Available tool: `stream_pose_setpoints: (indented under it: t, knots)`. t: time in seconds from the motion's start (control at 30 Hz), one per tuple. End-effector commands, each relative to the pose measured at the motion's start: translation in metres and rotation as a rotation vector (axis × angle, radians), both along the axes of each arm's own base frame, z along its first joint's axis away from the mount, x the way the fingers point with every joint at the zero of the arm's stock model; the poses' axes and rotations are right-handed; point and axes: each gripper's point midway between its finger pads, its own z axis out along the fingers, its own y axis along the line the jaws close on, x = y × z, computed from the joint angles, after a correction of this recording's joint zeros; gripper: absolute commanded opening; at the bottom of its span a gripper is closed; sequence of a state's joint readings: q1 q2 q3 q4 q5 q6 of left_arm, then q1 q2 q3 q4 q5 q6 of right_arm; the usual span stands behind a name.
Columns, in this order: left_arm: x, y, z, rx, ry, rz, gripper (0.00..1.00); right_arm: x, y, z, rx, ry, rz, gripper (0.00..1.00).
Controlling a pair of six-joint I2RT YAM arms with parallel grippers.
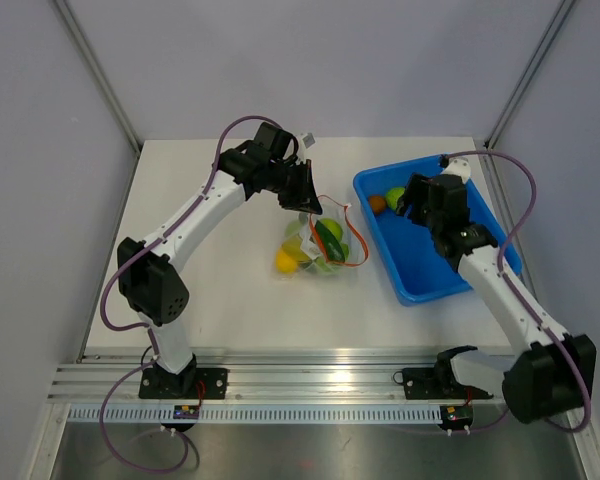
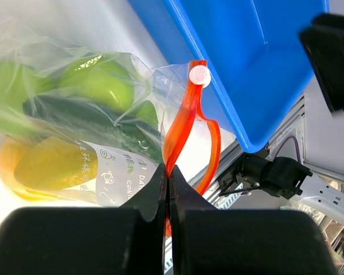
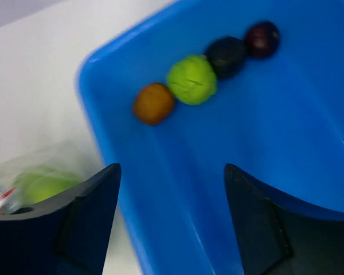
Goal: Place the food in the zip-top bag and seal the zipper
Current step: Pick up the fake fruit from the bin.
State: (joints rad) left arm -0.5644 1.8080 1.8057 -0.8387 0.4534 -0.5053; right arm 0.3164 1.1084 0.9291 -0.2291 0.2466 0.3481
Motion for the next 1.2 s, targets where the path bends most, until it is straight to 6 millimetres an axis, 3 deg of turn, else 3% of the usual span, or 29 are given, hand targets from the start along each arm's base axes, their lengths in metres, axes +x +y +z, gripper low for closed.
stream_pose_setpoints:
  t: [0.0, 0.07, 0.1, 0.17, 0.2, 0.27, 0.3, 0.5, 0.77, 0.97, 1.17]
  knots:
    - [0.0, -0.001, 0.031, -0.064, -0.081, -0.021, 0.0, 0.015, -0.032, -0.048, 0.005, 0.238, -0.121, 0.82]
    - [0.001, -0.001, 0.033, -0.066, -0.086, -0.022, 0.0, 0.031, -0.033, -0.057, 0.011, 0.255, -0.111, 0.85]
    - [0.0, -0.002, 0.033, -0.065, -0.081, -0.024, 0.0, 0.04, -0.034, -0.072, 0.003, 0.285, -0.105, 0.86]
    - [0.0, -0.001, 0.035, -0.064, -0.084, -0.025, 0.0, 0.059, -0.032, -0.073, -0.023, 0.245, -0.072, 0.88]
    - [0.0, 0.0, 0.035, -0.058, -0.085, -0.024, 0.0, 0.067, -0.032, -0.084, -0.043, 0.258, -0.069, 0.89]
    - [0.0, 0.001, 0.037, -0.055, -0.093, -0.024, 0.0, 0.084, -0.034, -0.082, -0.059, 0.224, -0.061, 0.9]
    - [0.0, 0.001, 0.038, -0.054, -0.094, -0.025, 0.0, 0.093, -0.036, -0.091, -0.058, 0.228, -0.065, 0.9]
    - [0.0, 0.001, 0.034, -0.049, -0.086, -0.028, 0.0, 0.127, -0.027, -0.107, 0.03, 0.201, -0.035, 0.91]
    - [0.001, 0.0, 0.031, -0.045, -0.078, -0.027, 0.0, 0.154, -0.027, -0.135, 0.06, 0.231, -0.092, 0.96]
    - [0.001, 0.001, 0.027, -0.036, -0.069, -0.028, 0.0, 0.166, -0.029, -0.145, 0.084, 0.211, -0.125, 0.99]
    - [0.0, 0.001, 0.027, -0.035, -0.072, -0.028, 0.0, 0.164, -0.033, -0.151, 0.074, 0.214, -0.148, 0.85]
